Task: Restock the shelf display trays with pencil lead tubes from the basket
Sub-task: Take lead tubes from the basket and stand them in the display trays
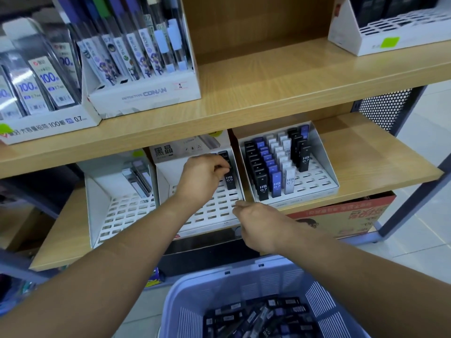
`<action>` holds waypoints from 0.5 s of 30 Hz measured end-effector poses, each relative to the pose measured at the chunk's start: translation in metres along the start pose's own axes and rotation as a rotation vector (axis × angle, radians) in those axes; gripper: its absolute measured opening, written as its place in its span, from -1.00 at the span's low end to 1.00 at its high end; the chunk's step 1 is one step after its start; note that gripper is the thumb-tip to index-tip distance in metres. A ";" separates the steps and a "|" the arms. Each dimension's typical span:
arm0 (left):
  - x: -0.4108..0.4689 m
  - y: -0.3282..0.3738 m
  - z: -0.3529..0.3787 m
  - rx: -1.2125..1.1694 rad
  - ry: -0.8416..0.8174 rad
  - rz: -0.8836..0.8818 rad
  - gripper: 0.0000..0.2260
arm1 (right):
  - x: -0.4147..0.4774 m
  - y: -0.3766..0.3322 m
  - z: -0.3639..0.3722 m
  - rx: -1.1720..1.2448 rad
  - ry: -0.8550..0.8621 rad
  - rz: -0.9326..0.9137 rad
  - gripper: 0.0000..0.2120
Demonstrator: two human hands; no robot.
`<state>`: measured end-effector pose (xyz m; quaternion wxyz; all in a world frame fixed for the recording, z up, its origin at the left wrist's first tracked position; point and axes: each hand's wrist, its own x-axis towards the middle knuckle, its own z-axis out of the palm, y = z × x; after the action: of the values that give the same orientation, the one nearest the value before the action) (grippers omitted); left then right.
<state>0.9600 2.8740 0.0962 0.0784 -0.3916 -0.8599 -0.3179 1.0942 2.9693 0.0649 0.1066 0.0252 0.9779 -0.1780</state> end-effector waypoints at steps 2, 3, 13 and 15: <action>0.000 -0.002 0.002 0.013 0.011 -0.001 -0.89 | 0.000 -0.001 0.000 -0.018 -0.019 0.001 -0.62; 0.001 -0.002 0.002 0.007 0.008 -0.026 -0.88 | 0.000 -0.001 0.000 -0.019 -0.023 0.001 -0.60; -0.039 0.016 -0.038 -0.023 -0.398 -0.144 -0.61 | -0.047 0.015 -0.012 0.083 0.224 -0.009 -0.60; -0.069 0.015 -0.043 -0.077 -0.715 -0.172 -0.59 | -0.071 0.019 0.002 0.110 0.142 0.014 -0.67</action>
<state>1.0128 2.8124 0.1111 -0.2690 -0.4068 -0.8502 -0.1984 1.1657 2.9859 0.0721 0.0365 0.0503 0.9716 -0.2285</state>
